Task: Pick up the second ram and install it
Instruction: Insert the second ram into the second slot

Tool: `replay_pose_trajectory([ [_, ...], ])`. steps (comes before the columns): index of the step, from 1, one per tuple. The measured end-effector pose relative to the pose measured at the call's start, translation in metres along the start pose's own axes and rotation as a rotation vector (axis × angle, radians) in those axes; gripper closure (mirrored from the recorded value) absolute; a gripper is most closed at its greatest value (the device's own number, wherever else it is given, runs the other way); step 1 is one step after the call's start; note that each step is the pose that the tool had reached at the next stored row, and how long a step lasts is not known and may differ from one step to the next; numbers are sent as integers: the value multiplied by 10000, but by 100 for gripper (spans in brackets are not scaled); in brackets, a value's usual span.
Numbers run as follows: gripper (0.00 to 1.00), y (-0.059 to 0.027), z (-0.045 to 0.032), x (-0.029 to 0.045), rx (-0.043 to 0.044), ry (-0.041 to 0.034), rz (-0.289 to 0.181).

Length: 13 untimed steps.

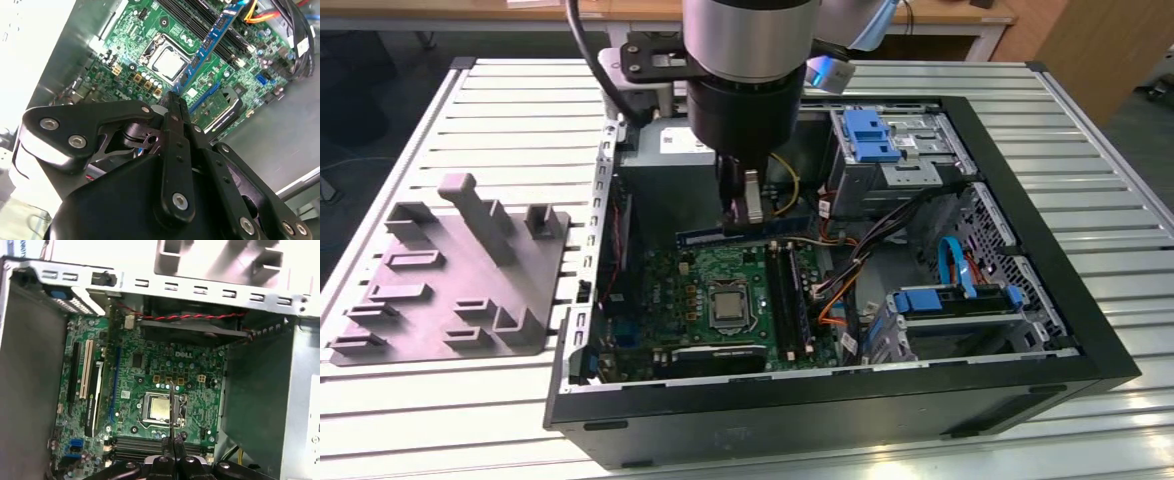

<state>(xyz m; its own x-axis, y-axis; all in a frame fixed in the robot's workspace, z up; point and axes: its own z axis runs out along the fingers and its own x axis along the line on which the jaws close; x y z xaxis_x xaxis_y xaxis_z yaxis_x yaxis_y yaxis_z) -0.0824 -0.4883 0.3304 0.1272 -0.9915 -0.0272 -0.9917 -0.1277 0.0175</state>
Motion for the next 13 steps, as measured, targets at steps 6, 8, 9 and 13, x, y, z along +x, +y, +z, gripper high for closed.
replay_pose_trajectory([
  [6, 89, 0, 6, 0, -27, 15, -823],
  [8, 89, 0, 7, 0, -28, 15, -842],
  [9, 89, 0, 7, 0, -28, 15, -843],
  [13, 89, 0, 8, 0, -29, 15, -873],
])
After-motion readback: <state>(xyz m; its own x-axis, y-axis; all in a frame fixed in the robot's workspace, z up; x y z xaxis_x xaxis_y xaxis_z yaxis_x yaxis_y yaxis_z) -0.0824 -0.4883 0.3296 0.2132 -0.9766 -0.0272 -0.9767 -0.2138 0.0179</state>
